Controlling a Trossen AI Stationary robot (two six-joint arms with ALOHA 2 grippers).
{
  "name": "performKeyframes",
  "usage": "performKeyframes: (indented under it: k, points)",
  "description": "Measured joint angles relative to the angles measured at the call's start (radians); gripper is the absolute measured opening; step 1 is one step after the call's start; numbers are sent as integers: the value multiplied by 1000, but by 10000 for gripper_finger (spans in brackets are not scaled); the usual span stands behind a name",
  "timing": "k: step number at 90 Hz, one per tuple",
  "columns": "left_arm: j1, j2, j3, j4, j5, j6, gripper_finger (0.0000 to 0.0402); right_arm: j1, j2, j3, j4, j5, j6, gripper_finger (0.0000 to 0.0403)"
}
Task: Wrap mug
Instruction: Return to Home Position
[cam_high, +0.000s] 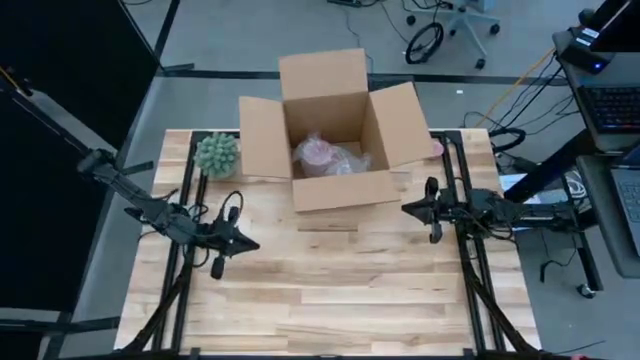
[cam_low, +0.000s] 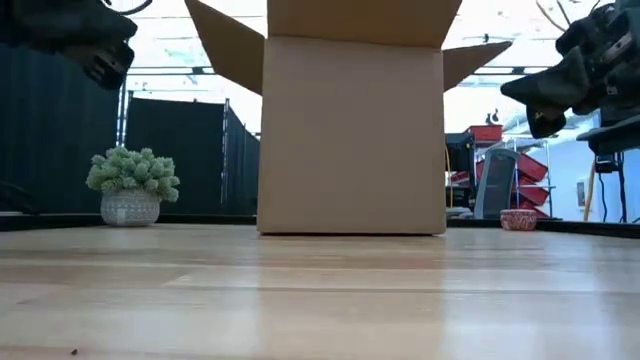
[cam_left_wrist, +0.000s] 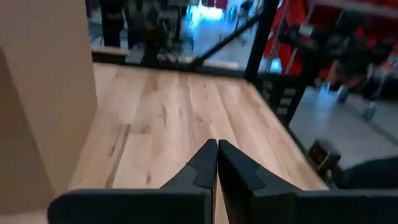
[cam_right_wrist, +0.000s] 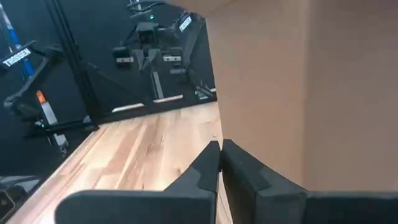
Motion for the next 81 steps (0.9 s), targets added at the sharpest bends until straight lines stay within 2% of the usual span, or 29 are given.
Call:
performKeyframes:
  k: [12, 25, 33, 44, 62, 81]
  points:
    - [92, -52, -58, 90, 191, 36, 0, 0, 23, 0, -1, -4, -4, 0]
    - [230, -111, -97, 73, 380, 37, 0, 0, 25, 0, 0, -4, -4, 0]
    - [297, -159, -101, 19, 454, 73, 0, 0, 25, 0, 1, -4, -4, 0]
    - [358, -287, -107, -157, 450, 105, 0, 0, 25, 0, 1, -4, -4, 0]
    - [395, -471, -197, -8, 472, 142, 0, 0, 25, 0, 1, -4, -4, 0]
    - [423, -612, -203, -213, 434, 119, 0, 0, 25, 0, 3, 0, -4, 0]
